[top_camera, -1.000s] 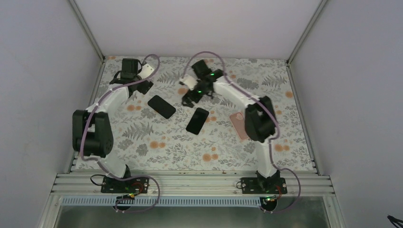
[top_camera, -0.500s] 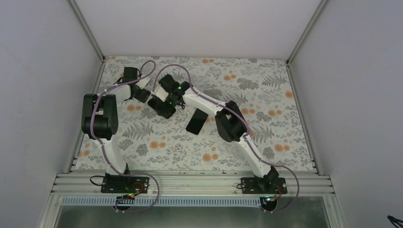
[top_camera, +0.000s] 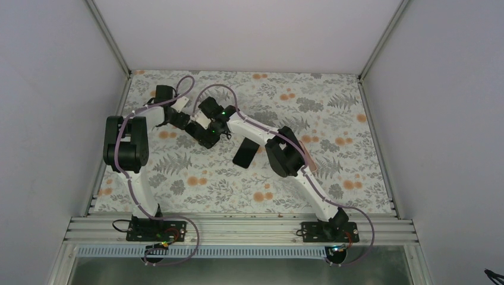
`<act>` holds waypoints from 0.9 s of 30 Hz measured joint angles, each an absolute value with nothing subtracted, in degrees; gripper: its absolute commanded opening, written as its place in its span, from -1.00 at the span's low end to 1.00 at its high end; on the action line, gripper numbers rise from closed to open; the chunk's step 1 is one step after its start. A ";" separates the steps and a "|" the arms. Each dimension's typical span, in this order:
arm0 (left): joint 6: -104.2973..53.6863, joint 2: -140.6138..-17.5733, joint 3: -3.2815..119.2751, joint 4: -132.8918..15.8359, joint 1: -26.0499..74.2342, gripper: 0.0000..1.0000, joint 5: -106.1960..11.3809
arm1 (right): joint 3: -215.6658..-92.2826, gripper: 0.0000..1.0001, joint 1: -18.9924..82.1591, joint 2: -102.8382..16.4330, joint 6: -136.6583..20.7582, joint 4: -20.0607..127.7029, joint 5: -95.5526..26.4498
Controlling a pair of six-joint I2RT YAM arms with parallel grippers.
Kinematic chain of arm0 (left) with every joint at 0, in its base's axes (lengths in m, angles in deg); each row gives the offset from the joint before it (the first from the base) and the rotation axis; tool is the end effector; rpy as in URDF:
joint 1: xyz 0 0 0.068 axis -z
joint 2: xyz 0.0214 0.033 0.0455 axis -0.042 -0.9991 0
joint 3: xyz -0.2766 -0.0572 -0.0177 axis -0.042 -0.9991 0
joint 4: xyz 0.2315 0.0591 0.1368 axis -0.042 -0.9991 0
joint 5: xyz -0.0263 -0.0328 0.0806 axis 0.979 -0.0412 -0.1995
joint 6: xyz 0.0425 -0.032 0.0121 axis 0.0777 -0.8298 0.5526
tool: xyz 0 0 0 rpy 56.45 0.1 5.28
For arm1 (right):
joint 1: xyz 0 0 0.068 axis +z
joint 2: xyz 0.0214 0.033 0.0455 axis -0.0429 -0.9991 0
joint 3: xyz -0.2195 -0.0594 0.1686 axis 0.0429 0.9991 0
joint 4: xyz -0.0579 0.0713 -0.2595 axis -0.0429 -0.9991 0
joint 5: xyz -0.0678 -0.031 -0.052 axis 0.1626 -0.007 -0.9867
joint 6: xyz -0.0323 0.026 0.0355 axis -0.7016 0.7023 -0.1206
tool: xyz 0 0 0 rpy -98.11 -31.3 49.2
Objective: Take the phone out of the phone case
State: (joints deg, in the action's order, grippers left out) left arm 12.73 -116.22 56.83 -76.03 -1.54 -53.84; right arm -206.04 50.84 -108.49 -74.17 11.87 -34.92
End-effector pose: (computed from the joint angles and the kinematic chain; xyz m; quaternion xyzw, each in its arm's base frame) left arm 0.4196 -0.0075 0.1472 0.2308 0.9303 0.0481 0.2809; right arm 0.3731 0.4270 0.1426 -0.4809 0.8387 0.1406 0.2133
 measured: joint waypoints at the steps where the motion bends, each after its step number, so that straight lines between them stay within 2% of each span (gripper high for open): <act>1: 12.64 -116.22 56.83 -76.01 -1.54 0.80 -53.67 | -206.13 1.00 50.86 -108.49 -74.06 11.94 -34.82; 7: 12.45 -116.24 56.74 -76.03 -1.54 0.80 -52.29 | -206.35 0.97 50.88 -108.84 -74.11 12.02 -34.90; 9: 12.38 -116.24 56.68 -76.03 -1.54 0.80 -51.94 | -207.50 0.84 50.88 -109.56 -74.17 11.43 -35.36; 12: 12.38 -116.17 56.37 -76.10 -1.54 0.81 -51.90 | -210.17 0.54 50.90 -111.07 -74.79 10.23 -36.96; 16: 12.43 -115.72 56.26 -77.25 -1.68 0.83 -51.79 | -208.47 0.15 51.21 -110.30 -75.25 11.57 -38.60; 17: 12.45 -115.45 56.26 -77.67 -1.68 0.85 -51.75 | -207.24 0.11 51.38 -109.73 -75.46 12.18 -39.38; 21: 12.60 -113.64 56.35 -80.03 -1.65 0.89 -50.39 | -201.78 0.08 51.54 -106.98 -75.66 15.63 -40.21; 27: 12.95 -112.02 59.43 -88.58 -2.02 0.91 -43.00 | -186.61 0.04 51.34 -97.62 -76.82 18.69 -41.98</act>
State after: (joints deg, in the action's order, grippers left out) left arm 12.95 -112.02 59.43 -88.58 -2.02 -43.00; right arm -186.61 51.34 -97.62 -76.82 18.69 -41.98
